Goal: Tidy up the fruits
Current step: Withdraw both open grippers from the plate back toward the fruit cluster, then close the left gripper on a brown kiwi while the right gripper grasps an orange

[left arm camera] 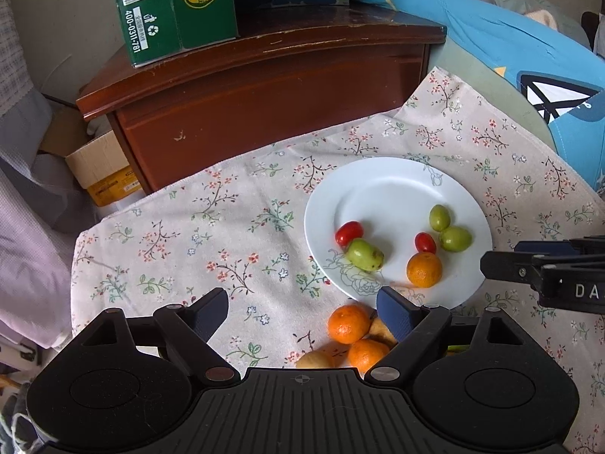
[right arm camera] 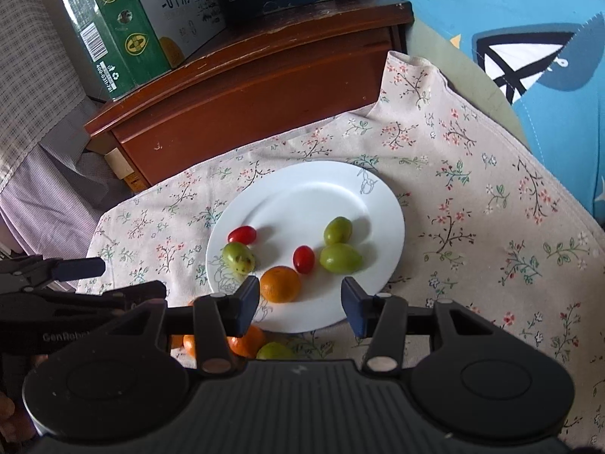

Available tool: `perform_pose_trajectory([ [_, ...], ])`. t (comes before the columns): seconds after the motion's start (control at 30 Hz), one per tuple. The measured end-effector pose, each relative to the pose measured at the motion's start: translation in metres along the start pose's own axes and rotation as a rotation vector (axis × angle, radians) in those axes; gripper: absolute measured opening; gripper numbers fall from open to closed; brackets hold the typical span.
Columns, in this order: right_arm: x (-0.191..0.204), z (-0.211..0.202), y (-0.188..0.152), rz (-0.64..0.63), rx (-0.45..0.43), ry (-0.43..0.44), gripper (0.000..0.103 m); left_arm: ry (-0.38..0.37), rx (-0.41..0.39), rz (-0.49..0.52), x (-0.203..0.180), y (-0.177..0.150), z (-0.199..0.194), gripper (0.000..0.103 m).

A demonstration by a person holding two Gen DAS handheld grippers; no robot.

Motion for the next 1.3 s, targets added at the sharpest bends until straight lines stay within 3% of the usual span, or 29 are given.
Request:
perform_pose_trajectory([
  [0.3, 0.009, -0.007, -0.026, -0.021, 0.037, 0.042, 0.049, -0.004, -0.004, -0.061, 0.028, -0.011, -0.004, 0.088],
  [0.6, 0.014, -0.007, -0.048, -0.058, 0.073, 0.069, 0.049, -0.062, -0.008, -0.087, 0.042, -0.033, -0.005, 0.087],
  [0.73, 0.02, 0.0, -0.058, -0.1, 0.106, 0.085, 0.049, -0.092, -0.025, -0.049, 0.04, -0.042, -0.003, 0.087],
  [0.83, 0.024, 0.007, -0.063, -0.12, 0.124, 0.079, 0.049, -0.106, 0.006, -0.016, 0.036, -0.048, 0.006, 0.086],
  [1.2, 0.028, 0.023, -0.068, -0.134, 0.158, 0.088, 0.046, -0.106, 0.01, 0.105, 0.023, -0.058, 0.024, 0.084],
  [1.3, 0.028, 0.026, -0.068, -0.133, 0.155, 0.083, 0.044, -0.126, 0.009, 0.115, 0.021, -0.057, 0.029, 0.075],
])
Point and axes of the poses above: each gripper's, at about its wrist camera, not at the fingertips, and z roughly the way its jaws point, x to its left, y to its top, the point moved 1 cm from there along z, roughly the way its jaws point, and after that the axes turned 3 degrees about x, right-handed, at the moved point
